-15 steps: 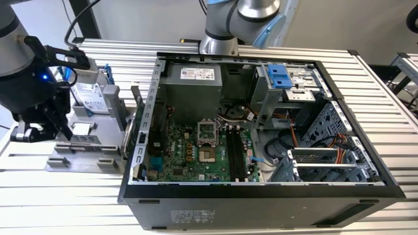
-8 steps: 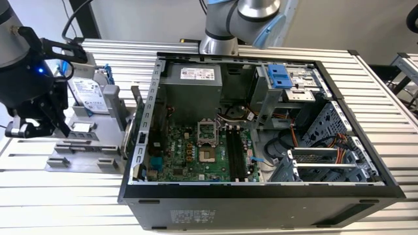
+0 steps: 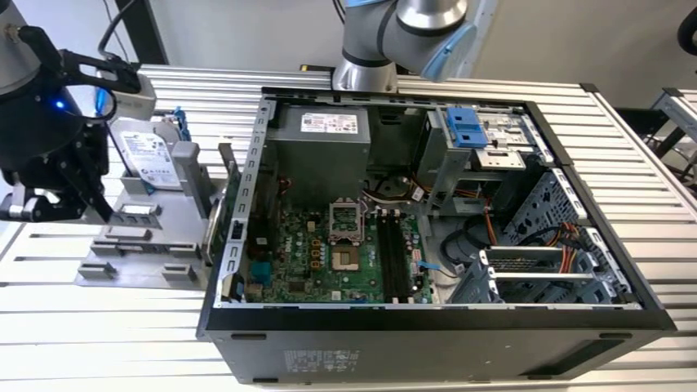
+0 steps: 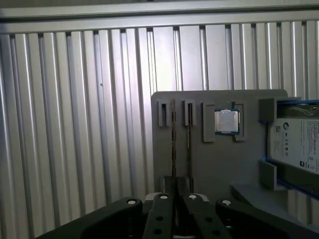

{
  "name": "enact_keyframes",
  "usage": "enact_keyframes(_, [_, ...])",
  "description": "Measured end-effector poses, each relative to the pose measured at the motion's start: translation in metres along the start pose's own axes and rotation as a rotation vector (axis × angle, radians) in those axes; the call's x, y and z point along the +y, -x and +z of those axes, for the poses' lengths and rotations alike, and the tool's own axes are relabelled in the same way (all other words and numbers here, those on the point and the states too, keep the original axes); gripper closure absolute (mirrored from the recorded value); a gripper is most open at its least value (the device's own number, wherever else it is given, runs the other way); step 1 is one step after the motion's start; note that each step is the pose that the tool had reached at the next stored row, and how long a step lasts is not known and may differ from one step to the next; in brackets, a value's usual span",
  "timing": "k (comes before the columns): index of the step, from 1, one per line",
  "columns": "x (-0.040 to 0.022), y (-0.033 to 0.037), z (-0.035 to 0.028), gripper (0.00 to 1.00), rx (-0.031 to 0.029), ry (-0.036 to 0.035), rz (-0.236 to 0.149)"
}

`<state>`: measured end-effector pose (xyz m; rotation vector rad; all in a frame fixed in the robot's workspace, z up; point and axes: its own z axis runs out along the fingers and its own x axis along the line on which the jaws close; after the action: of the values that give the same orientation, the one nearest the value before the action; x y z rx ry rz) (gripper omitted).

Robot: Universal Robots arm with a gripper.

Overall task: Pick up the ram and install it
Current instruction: 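Pick up the ram and move it above insertion slot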

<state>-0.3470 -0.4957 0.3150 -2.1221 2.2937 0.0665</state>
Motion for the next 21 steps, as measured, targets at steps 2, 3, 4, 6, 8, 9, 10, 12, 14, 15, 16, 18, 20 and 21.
enact_keyframes(2, [0.0, 0.0001, -0.0026, 1.0, -0.0001, 0.0, 0.0])
enact_keyframes(3, [0.0001, 0.0002, -0.004, 1.0, 0.0, 0.0, 0.0])
enact_keyframes(4, [0.0001, 0.0002, -0.0054, 1.0, -0.0001, 0.0, 0.0])
enact_keyframes(6, [0.0002, 0.0003, -0.0082, 1.0, -0.0001, -0.0001, 0.0])
enact_keyframes(8, [0.0002, 0.0005, -0.0114, 1.0, -0.0001, 0.0, 0.0])
enact_keyframes(9, [0.0003, 0.0005, -0.0128, 1.0, -0.0001, 0.0, 0.0])
enact_keyframes(10, [0.0003, 0.0006, -0.0143, 1.0, 0.0, 0.0, 0.0])
enact_keyframes(12, [0.0003, 0.0007, -0.0171, 1.0, 0.0, -0.0001, 0.0])
enact_keyframes(14, [0.0004, 0.0008, -0.0198, 1.0, -0.0001, 0.0, 0.0])
enact_keyframes(15, [0.0004, 0.0009, -0.0211, 1.0, -0.0001, -0.0001, 0.0])
enact_keyframes(16, [0.0005, 0.0009, -0.0224, 1.0, 0.0, 0.0, 0.0])
enact_keyframes(18, [0.0005, 0.001, -0.0251, 1.0, 0.0, 0.0, 0.0])
enact_keyframes(20, [0.0006, 0.0012, -0.0278, 1.0, -0.0001, -0.0001, 0.0])
enact_keyframes(21, [0.0006, 0.0012, -0.0292, 1.0, -0.0001, 0.0, 0.0])
